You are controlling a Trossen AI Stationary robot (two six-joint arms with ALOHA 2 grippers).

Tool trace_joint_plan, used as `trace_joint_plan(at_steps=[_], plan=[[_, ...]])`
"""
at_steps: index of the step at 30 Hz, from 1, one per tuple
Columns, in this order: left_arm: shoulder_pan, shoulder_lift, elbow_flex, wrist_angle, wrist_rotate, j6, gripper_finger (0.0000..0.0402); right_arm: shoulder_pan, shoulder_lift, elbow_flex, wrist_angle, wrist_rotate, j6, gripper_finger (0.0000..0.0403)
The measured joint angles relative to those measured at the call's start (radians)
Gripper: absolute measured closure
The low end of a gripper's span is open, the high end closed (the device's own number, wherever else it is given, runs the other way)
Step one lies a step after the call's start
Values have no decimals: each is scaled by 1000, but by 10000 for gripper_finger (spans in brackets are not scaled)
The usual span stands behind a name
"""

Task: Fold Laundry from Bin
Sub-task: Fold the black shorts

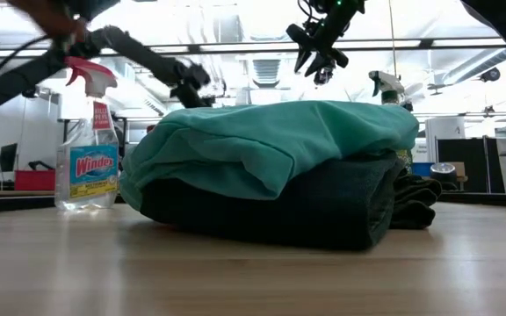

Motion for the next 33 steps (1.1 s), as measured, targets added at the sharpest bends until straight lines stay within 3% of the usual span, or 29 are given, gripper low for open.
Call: trace_joint_plan(at_steps=[7, 12, 22, 33], plan=[[0, 156, 107, 0, -77, 11, 225, 5, 9, 0, 0, -1, 60, 245], [7, 205, 98, 48, -99, 31, 178, 5, 21, 0, 0, -1, 106, 245], [23, 274, 97, -57, -116, 50, 183, 7, 42, 0, -1, 0, 155, 245], [27, 352, 101, -21, -127, 91, 189, 8, 52, -1, 0, 0, 160, 245]])
